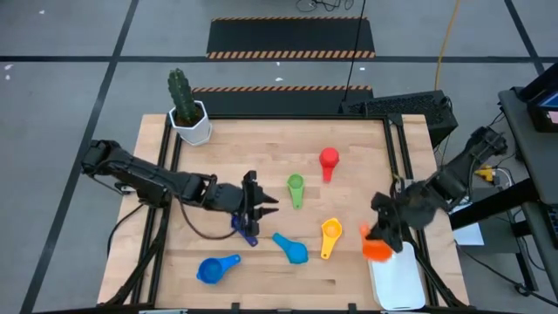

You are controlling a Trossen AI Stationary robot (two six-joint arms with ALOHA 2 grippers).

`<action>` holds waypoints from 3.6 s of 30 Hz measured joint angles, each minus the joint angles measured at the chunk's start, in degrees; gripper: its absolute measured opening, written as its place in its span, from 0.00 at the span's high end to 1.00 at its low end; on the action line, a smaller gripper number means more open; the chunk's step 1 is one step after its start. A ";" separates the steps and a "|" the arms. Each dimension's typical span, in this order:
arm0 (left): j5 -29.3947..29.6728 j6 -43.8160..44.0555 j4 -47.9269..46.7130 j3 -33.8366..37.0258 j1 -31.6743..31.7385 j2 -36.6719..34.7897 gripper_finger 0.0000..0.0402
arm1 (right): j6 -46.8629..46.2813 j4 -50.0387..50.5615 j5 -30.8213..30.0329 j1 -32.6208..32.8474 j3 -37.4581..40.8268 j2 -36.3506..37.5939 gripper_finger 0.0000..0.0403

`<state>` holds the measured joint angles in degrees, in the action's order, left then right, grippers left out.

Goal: Nest measuring cups in basket
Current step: Put the orange measuring cup into the white bin

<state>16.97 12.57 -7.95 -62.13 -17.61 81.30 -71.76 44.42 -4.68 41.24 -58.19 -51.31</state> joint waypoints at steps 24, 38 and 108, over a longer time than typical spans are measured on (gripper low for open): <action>10.71 5.82 8.71 0.01 -10.05 3.78 0.74 | -17.88 -26.55 -10.24 25.08 20.94 0.75 1.00; 11.27 5.47 11.53 0.04 -10.60 5.44 0.74 | -24.24 -47.99 -10.18 27.88 38.76 5.38 1.00; 11.55 -0.89 15.76 0.03 -9.41 5.90 0.74 | -27.81 -38.65 -8.49 26.94 42.40 9.71 0.83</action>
<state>28.51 11.68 7.81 -62.10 -27.03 87.19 -99.56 5.77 -13.18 68.18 -15.79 -41.60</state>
